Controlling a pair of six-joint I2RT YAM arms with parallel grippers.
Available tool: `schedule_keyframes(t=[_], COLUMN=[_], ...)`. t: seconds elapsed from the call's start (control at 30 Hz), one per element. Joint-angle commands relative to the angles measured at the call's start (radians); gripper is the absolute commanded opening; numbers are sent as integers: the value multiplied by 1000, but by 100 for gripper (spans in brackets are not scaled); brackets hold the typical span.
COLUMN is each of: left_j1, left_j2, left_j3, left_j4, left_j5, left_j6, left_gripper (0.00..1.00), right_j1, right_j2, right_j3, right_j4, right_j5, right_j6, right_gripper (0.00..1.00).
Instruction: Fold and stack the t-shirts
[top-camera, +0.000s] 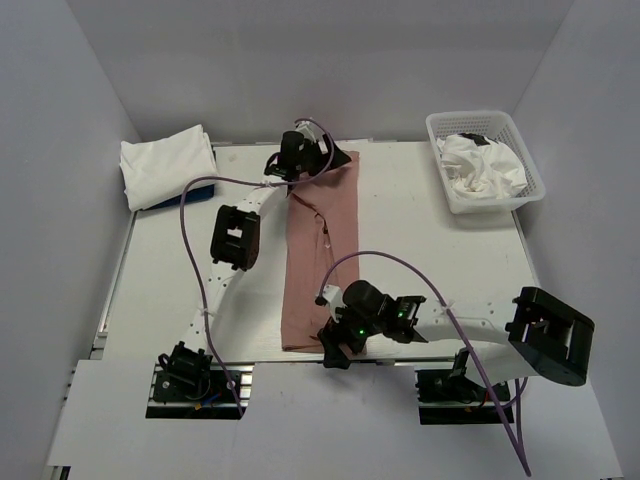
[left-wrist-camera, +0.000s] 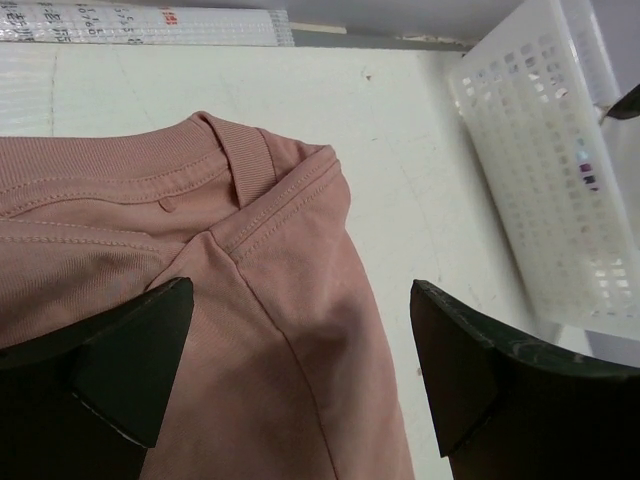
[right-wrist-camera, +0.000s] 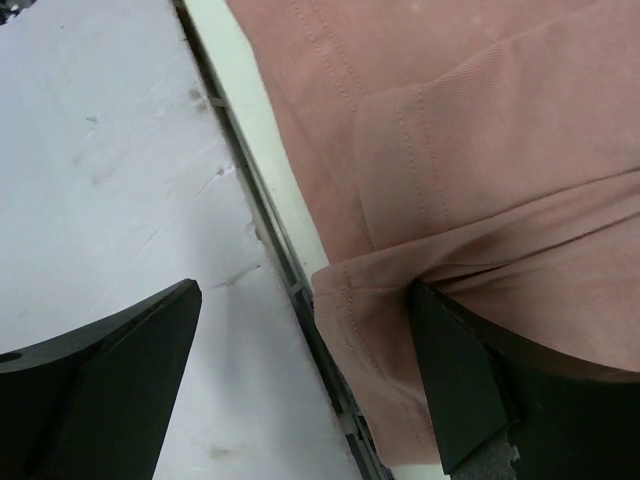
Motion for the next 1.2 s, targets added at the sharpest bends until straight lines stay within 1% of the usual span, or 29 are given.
schedule_keyframes(t=[0.0, 0.07, 0.1, 0.13, 0.17, 0.23, 0.27, 0.3, 0.37, 0.4, 0.43, 0.47, 0.5, 0.53, 0.57, 0.6, 0.63, 0.67, 0.7, 0.73, 0.77, 0.8, 0.83, 0.87, 0.93, 1.03, 1.07, 1.1, 1.17], left_j1=[-9, -9, -9, -9, -9, -9, -9, -9, -19, -19, -19, -19, -29, -29, -38, -51, -51, -64, -78, -78, -94, -94, -120, -129, -161, -193, -203, -203, -238], left_j2=[-100, -154, -180, -212, -288, -374, -467, -521, -641, -704, -834, -906, -981, -1063, -1235, -1325, -1409, -1488, -1624, -1681, -1729, -1808, -1842, -1875, -1972, -2036, -2047, -2047, -2024], left_j3=[-22, -22, 2, 2, 2, 2, 2, -46, -120, -218, -279, -354, -544, -662, -790, -1047, -1172, -1385, -1477, -1562, -1698, -1745, -1813, -1844, -1912, -2045, -2071, -2095, -2144], left_j4=[-100, -123, -170, -184, -194, -247, -281, -340, -404, -446, -535, -569, -595, -585, -561, -531, -495, -440, -439, -430, -430, -448, -474, -514, -514, -551, -551, -525, -495], left_j5=[-74, -117, -164, -164, -164, -109, -85, -75, -66, -90, -110, -138, -187, -209, -219, -264, -275, -264, -264, -249, -196, -183, -161, -152, -115, -115, -115, -106, -94], left_j6=[101, 101, 101, 101, 110, 164, 185, 196, 207, 207, 207, 207, 196, 164, 146, 105, 39, 5, -40, -70, -110, -124, -138, -167, -195, -255, -270, -279, -299], left_gripper=[100, 100, 100, 100, 100, 100, 100, 100, 100, 100, 100, 100, 100, 100, 100, 100, 100, 100, 100, 100, 100, 100, 100, 100, 100, 100, 97, 94, 86], right_j1=[6, 9, 6, 8, 6, 6, 9, 6, 5, 5, 6, 5, 2, 5, 3, 2, 0, -1, -3, -7, -7, -7, -4, -4, -6, -11, -11, -12, -14], right_j2=[-25, -69, -97, -111, -142, -191, -199, -218, -234, -245, -284, -303, -344, -387, -431, -456, -475, -517, -527, -535, -542, -542, -533, -518, -484, -418, -406, -374, -357], right_j3=[29, 60, 63, 74, 80, 92, 92, 97, 97, 92, 89, 67, 31, 14, -33, -61, -114, -124, -128, -130, -130, -129, -121, -122, -128, -132, -133, -135, -139], right_j4=[-16, -13, 4, 9, 15, 24, 23, 10, -32, -72, -86, -109, -111, -106, -115, -114, -118, -150, -170, -215, -255, -279, -292, -302, -301, -283, -267, -252, -235], right_j5=[80, 151, 173, 177, 176, 138, 136, 157, 206, 225, 252, 280, 282, 367, 389, 400, 409, 414, 426, 437, 440, 437, 424, 408, 398, 392, 378, 374, 355], right_j6=[-30, -18, -15, -15, -24, -25, -21, 2, 40, 77, 115, 137, 181, 236, 276, 318, 353, 372, 407, 419, 413, 409, 401, 394, 403, 406, 403, 400, 393], right_gripper=[90, 90, 90, 90, 90, 90, 90, 90, 90, 90, 90, 90, 90, 90, 90, 90, 90, 90, 90, 90, 90, 90, 90, 90, 90, 90, 90, 87, 87])
